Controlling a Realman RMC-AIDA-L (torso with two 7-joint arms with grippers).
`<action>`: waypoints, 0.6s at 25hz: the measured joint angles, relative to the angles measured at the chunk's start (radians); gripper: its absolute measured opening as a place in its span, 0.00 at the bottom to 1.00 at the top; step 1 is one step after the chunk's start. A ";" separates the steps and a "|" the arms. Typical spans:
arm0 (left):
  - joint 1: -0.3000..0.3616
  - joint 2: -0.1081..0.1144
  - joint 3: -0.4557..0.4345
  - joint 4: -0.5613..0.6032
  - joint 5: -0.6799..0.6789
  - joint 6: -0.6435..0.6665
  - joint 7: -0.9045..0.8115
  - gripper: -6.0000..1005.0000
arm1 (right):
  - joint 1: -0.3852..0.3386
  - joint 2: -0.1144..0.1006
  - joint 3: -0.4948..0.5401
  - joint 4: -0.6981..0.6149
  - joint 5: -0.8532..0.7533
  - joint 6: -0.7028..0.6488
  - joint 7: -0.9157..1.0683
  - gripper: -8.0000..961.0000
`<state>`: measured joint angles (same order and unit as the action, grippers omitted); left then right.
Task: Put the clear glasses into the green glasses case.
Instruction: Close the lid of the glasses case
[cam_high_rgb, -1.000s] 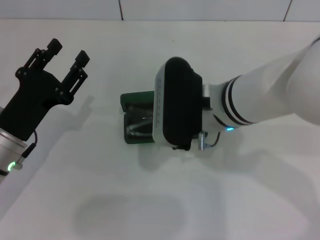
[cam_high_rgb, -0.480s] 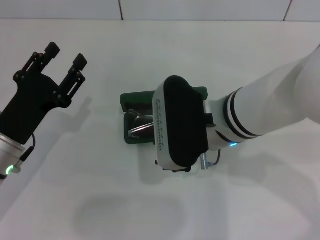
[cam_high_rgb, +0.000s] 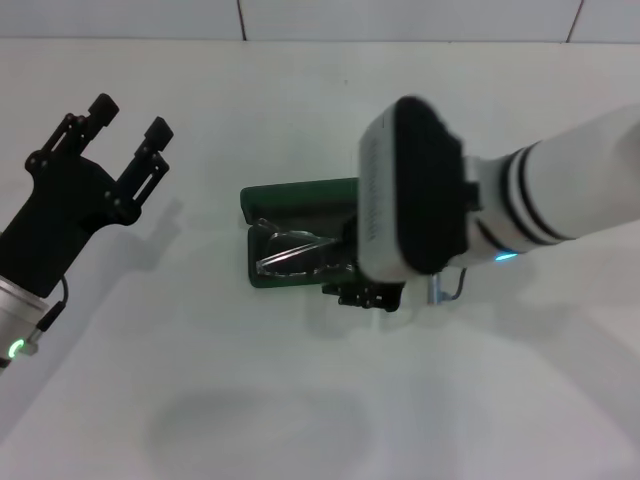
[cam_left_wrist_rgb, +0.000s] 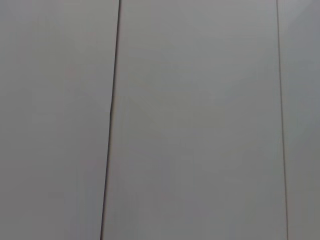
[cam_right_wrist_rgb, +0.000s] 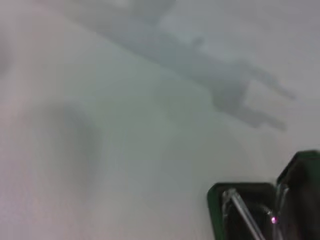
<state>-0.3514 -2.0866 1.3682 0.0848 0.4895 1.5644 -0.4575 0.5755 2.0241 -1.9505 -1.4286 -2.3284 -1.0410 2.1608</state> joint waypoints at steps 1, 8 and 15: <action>0.000 0.000 0.000 0.000 0.000 0.000 0.000 0.66 | -0.012 -0.001 0.025 -0.005 0.026 -0.008 -0.028 0.39; -0.005 0.000 0.000 -0.001 0.000 -0.001 -0.007 0.66 | -0.033 0.002 0.051 0.033 0.052 0.020 -0.102 0.39; -0.010 0.000 0.000 0.000 0.000 -0.001 -0.019 0.66 | -0.023 0.002 0.048 0.067 0.048 0.071 -0.104 0.39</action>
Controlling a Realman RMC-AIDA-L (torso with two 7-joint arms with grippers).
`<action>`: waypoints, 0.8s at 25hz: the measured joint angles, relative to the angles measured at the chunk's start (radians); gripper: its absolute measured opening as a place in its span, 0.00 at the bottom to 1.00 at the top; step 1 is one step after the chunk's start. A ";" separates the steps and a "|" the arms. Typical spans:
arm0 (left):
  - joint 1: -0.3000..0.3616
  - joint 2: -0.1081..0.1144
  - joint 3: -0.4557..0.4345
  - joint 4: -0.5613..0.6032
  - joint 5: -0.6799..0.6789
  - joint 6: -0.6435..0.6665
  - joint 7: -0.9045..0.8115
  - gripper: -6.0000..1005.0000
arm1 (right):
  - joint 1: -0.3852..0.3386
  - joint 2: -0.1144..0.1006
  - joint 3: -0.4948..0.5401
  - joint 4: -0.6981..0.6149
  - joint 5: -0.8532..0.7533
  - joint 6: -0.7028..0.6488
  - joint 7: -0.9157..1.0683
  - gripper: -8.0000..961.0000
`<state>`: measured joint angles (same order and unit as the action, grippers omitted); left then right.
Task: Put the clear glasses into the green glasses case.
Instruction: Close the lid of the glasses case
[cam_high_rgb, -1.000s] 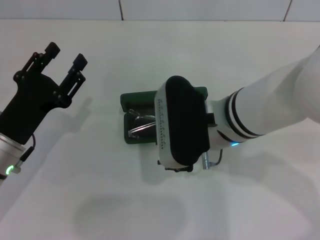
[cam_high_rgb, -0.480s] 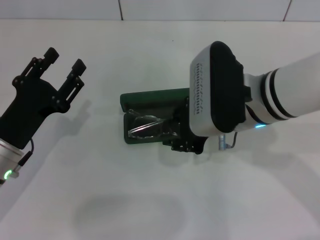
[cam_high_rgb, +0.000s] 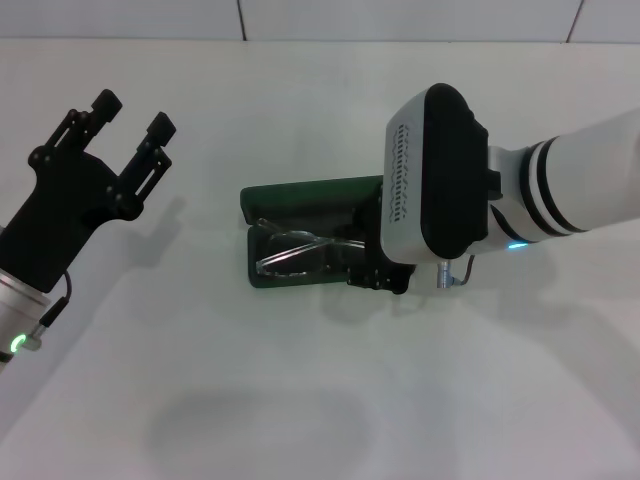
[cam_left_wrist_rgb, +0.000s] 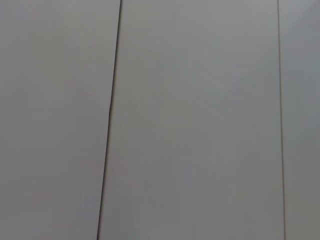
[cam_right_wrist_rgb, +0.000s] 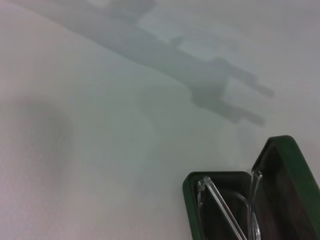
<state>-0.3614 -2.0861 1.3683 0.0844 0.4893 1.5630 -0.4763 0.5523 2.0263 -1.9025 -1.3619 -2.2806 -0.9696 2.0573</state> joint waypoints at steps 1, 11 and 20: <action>0.000 0.000 0.000 0.000 0.000 0.000 0.000 0.66 | 0.005 0.000 0.000 0.007 0.000 0.000 0.000 0.39; -0.002 -0.005 0.000 0.001 0.000 0.000 -0.001 0.66 | 0.081 0.002 -0.038 0.126 0.021 0.038 -0.001 0.39; 0.000 -0.004 0.000 0.002 0.000 0.000 -0.001 0.66 | 0.056 -0.001 -0.042 0.072 0.022 0.040 -0.009 0.39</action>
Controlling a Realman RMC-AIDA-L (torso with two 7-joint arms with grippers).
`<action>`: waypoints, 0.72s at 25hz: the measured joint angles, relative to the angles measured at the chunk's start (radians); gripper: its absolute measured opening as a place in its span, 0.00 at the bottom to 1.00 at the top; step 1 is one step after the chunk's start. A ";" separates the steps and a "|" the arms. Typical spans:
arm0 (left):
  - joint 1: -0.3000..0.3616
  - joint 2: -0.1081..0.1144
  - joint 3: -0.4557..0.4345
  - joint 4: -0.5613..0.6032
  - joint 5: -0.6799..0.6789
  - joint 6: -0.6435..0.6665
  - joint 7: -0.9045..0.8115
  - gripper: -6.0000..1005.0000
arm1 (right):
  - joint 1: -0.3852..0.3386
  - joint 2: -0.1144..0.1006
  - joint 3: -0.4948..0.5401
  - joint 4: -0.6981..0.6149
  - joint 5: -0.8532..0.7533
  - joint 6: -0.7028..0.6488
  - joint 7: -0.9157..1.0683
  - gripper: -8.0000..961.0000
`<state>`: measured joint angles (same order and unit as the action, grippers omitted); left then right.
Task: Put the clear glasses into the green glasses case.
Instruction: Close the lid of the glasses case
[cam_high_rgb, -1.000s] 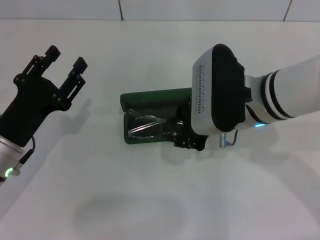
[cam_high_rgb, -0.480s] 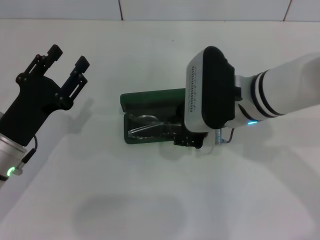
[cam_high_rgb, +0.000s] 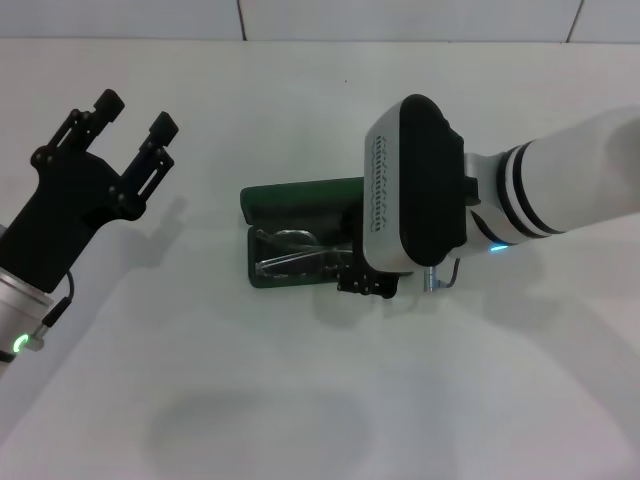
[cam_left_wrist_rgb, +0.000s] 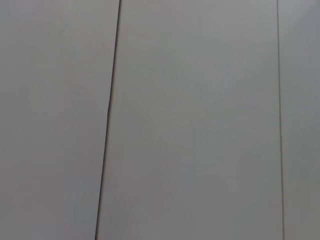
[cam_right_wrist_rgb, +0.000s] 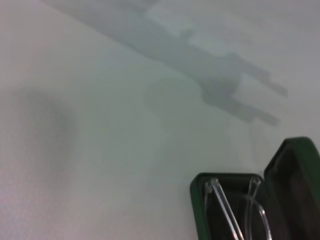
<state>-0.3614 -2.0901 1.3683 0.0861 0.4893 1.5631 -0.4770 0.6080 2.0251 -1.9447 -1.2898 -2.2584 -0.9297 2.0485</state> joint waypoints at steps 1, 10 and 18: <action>-0.002 0.000 0.000 -0.001 0.000 0.000 0.002 0.66 | -0.006 0.000 -0.001 -0.008 0.000 0.000 -0.008 0.39; -0.002 -0.001 0.000 0.002 0.000 0.000 0.002 0.66 | 0.053 0.002 -0.041 0.071 0.026 0.003 -0.017 0.39; 0.002 -0.002 0.000 -0.002 0.000 -0.001 0.006 0.66 | 0.088 0.003 -0.049 0.100 0.041 0.019 -0.012 0.39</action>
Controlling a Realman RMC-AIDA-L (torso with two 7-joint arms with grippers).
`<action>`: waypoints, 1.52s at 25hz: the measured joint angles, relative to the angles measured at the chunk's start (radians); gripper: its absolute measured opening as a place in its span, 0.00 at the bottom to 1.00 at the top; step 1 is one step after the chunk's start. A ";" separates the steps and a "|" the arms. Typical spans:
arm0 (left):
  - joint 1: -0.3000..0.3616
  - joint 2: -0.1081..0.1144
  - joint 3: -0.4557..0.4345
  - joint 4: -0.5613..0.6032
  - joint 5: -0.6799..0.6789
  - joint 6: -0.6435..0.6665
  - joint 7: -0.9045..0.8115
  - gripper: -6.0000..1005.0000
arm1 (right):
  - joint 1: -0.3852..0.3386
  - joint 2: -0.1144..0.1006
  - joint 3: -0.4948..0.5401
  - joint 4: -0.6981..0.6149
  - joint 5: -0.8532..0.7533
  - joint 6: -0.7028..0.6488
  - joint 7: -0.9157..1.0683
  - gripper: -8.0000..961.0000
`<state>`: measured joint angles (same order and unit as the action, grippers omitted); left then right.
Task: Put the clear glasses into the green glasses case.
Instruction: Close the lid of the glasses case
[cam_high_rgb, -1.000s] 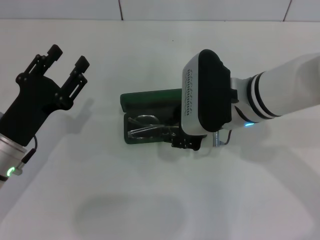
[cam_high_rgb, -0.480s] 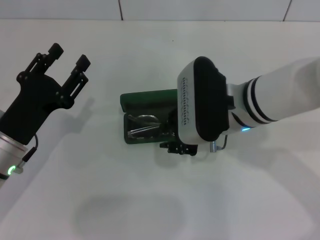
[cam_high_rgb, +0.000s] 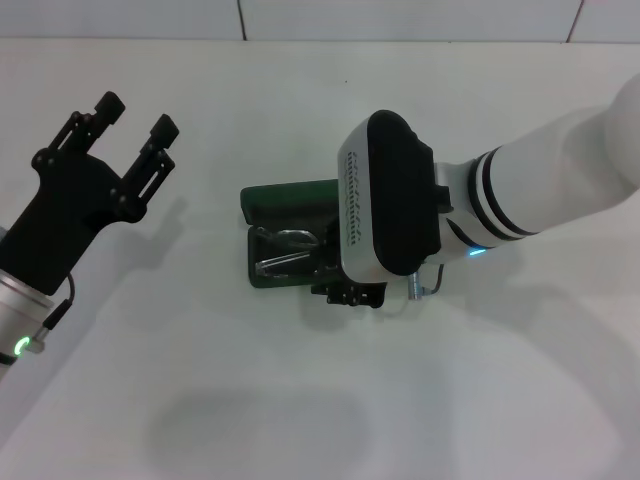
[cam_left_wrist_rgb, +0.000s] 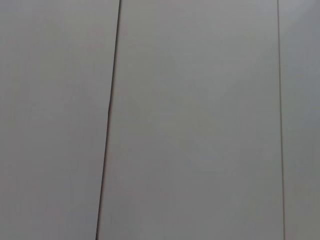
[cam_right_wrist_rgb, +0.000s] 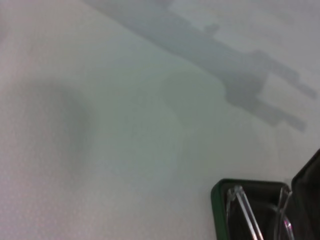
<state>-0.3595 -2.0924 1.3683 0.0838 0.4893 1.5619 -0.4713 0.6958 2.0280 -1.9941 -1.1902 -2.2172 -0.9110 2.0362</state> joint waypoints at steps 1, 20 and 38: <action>0.002 0.000 0.000 0.000 0.000 0.000 0.000 0.66 | -0.004 0.000 0.001 -0.008 0.000 -0.001 -0.001 0.39; -0.006 0.003 0.000 0.005 0.000 0.000 0.001 0.66 | -0.014 0.000 0.021 0.028 0.024 0.019 -0.036 0.39; -0.002 0.001 0.000 0.003 0.000 0.000 -0.003 0.66 | -0.061 -0.004 0.051 -0.042 -0.005 0.006 -0.044 0.39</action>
<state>-0.3614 -2.0910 1.3682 0.0871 0.4893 1.5616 -0.4745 0.6347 2.0241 -1.9433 -1.2319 -2.2217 -0.9055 1.9917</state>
